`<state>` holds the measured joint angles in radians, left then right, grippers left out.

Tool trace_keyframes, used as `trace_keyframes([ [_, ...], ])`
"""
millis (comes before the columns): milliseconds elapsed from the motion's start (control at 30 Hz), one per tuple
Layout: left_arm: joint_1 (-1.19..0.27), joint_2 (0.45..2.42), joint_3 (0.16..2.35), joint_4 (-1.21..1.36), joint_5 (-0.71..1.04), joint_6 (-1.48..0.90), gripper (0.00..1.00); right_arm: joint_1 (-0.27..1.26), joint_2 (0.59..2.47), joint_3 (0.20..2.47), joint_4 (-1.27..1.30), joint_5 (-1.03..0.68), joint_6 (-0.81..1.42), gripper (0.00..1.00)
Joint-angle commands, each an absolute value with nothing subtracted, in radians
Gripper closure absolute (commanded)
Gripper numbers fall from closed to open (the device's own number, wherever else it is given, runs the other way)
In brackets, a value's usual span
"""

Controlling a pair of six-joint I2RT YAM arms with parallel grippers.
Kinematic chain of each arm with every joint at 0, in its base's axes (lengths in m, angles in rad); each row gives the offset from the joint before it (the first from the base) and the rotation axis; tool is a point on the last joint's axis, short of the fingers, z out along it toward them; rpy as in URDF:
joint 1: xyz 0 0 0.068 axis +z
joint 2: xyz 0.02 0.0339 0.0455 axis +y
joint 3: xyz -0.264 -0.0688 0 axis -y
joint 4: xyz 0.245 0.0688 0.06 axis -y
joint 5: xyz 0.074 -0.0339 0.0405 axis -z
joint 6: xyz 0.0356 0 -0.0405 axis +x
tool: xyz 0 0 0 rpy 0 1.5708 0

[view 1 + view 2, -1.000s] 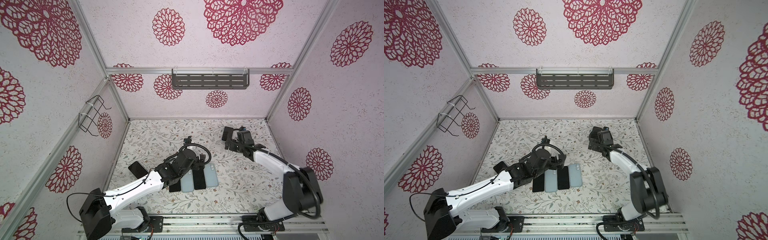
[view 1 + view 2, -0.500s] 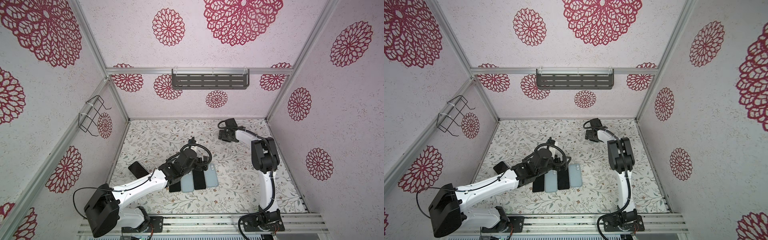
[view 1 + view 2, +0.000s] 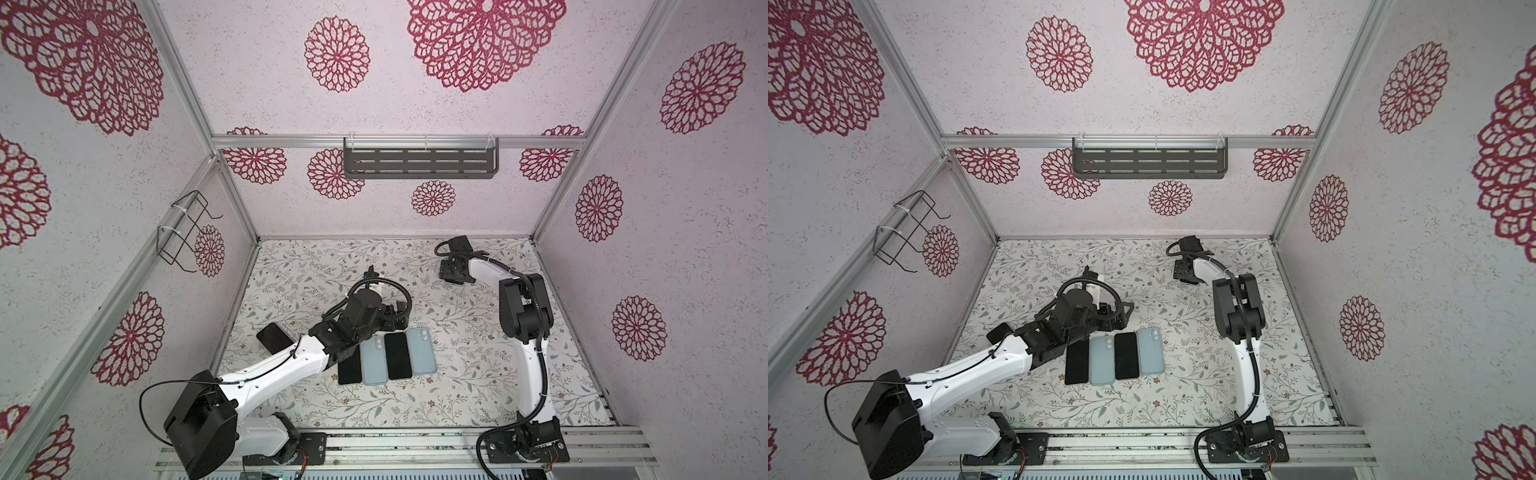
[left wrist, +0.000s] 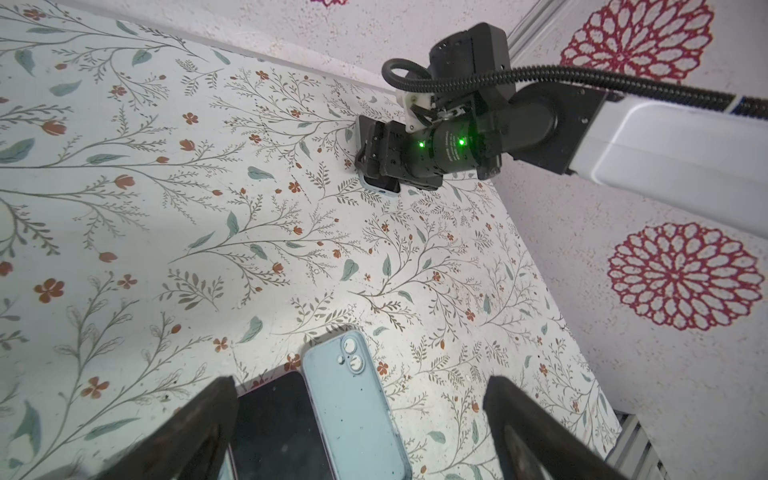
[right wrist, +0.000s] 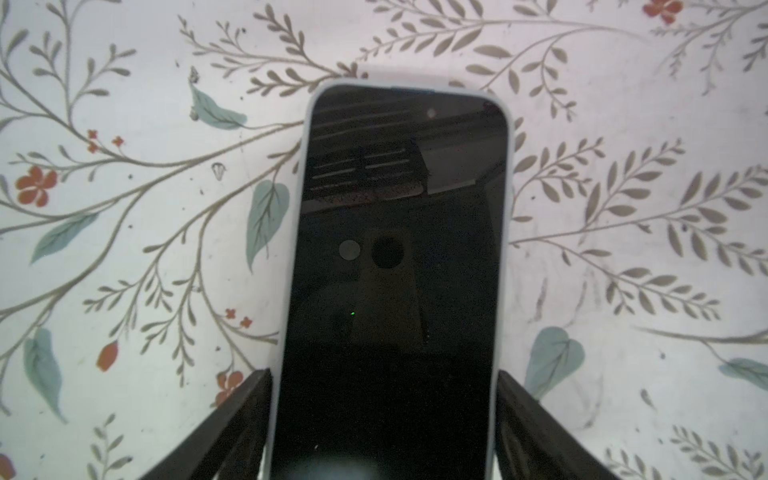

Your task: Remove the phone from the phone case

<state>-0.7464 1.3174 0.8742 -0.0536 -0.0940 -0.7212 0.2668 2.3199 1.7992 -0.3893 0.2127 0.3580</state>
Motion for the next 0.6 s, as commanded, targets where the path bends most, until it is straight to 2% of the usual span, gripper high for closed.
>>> trace_keyframes([
  [0,-0.696,1.339,0.868,0.013,-0.035,-0.767,0.03,0.259,2.28,1.738,-0.396,0.22,0.342,0.22],
  [333,-0.57,1.564,0.976,0.173,0.151,-0.916,0.03,0.272,2.029,1.393,-0.211,0.152,0.341,0.43],
  [433,-0.558,1.663,1.045,0.216,0.225,-0.969,0.03,0.278,1.93,1.25,-0.125,0.088,0.352,0.51],
  [567,-0.561,1.785,1.141,0.207,0.272,-1.01,0.03,0.282,1.791,1.042,0.034,-0.045,0.38,0.57],
])
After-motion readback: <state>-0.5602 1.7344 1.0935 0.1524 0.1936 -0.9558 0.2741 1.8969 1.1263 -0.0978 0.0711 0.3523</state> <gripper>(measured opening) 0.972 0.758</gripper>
